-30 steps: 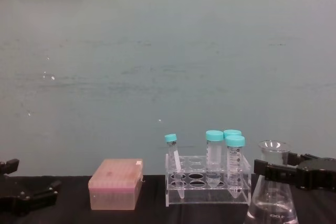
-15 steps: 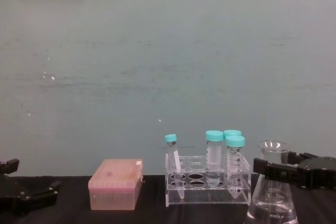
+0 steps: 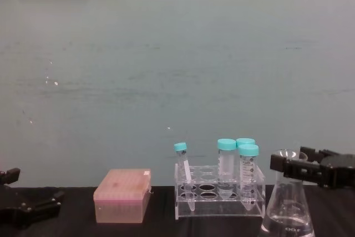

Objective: Pick up the beaker with the right gripper, shake it three times, and then put it down.

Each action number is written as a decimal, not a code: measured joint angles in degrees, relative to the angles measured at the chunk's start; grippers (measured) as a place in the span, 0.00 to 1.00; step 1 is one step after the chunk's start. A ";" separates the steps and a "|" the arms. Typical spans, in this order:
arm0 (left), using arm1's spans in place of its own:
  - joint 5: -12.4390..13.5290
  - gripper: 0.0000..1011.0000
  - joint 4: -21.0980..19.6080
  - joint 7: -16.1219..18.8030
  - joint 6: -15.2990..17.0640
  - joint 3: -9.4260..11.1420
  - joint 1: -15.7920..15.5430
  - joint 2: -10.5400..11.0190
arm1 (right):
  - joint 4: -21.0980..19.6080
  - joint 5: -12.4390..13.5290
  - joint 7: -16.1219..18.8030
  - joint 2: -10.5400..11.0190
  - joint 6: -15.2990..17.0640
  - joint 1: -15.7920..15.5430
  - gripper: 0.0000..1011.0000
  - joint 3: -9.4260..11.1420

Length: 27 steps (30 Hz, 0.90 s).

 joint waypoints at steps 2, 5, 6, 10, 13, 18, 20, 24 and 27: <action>0.00 0.99 0.00 0.00 0.00 0.00 0.00 0.00 | -0.35 0.16 0.00 0.06 -0.33 -0.11 0.99 0.11; 0.00 0.99 0.00 0.00 0.00 0.00 0.00 0.00 | -0.92 0.73 0.25 0.08 -1.15 -0.36 0.99 0.43; 0.00 0.99 0.00 0.00 0.00 0.00 0.00 0.00 | -1.17 1.09 0.44 0.03 -1.71 -0.48 0.99 0.59; 0.00 0.99 0.00 0.00 0.00 0.00 0.00 0.00 | -1.69 2.00 0.86 -0.26 -3.52 -0.80 0.99 1.25; 0.00 0.99 0.00 0.00 0.00 0.00 0.00 0.00 | -2.09 2.29 0.60 -0.67 -5.37 -1.11 0.99 2.07; 0.00 0.99 0.00 0.00 0.00 0.00 0.00 0.00 | -2.57 1.02 -3.28 -1.76 -8.27 -1.74 0.99 3.93; 0.00 0.99 0.00 0.00 0.00 0.00 0.00 0.00 | -2.63 -0.31 -5.74 -2.34 -9.28 -2.04 0.99 4.91; 0.00 0.99 0.00 0.00 0.00 0.00 0.00 0.00 | -2.64 -2.41 -9.73 -3.18 -10.08 -2.50 0.99 6.43; 0.00 0.99 0.00 0.00 0.00 0.00 0.00 0.00 | -2.61 -3.86 -12.32 -3.60 -10.12 -2.89 0.99 7.47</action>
